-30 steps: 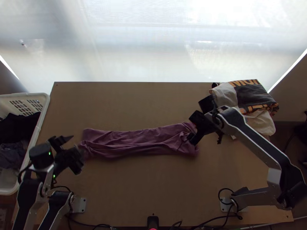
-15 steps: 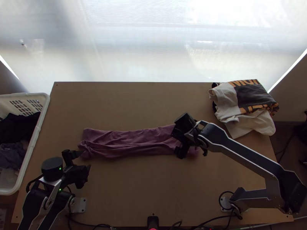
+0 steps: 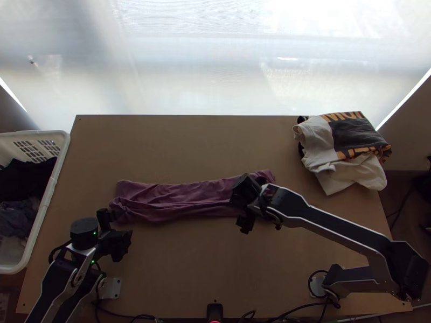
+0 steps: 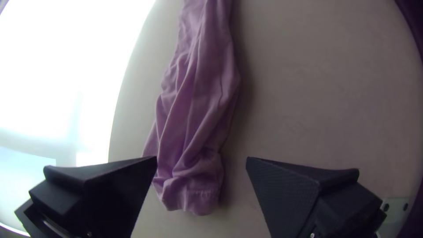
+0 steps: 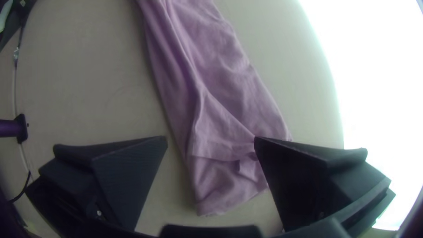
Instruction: Fold the t-shirt
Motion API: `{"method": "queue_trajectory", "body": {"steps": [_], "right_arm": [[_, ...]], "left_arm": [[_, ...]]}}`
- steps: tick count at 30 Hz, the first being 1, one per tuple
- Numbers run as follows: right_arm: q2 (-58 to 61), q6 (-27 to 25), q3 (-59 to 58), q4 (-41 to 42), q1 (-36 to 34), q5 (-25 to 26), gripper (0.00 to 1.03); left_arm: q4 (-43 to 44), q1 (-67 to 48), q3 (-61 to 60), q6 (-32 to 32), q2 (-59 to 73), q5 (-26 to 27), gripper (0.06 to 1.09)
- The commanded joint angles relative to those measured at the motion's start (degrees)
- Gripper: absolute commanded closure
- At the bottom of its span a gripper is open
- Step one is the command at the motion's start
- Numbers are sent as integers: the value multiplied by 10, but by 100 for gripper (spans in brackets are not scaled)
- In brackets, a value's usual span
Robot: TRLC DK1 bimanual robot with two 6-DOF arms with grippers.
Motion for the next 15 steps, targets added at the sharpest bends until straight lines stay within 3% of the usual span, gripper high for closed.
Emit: {"method": "queue_trajectory", "body": {"steps": [1,8,15], "right_arm": [[1,0,-22,70,19,34,32],[4,-11,-60,134,50,34,97],[9,-12,-80,152,58,33,100]], "left_arm": [[54,1,-15,1,39,0,11],[102,6,-16,1,92,0,11],[162,3,-48,21,125,0,11]]}}
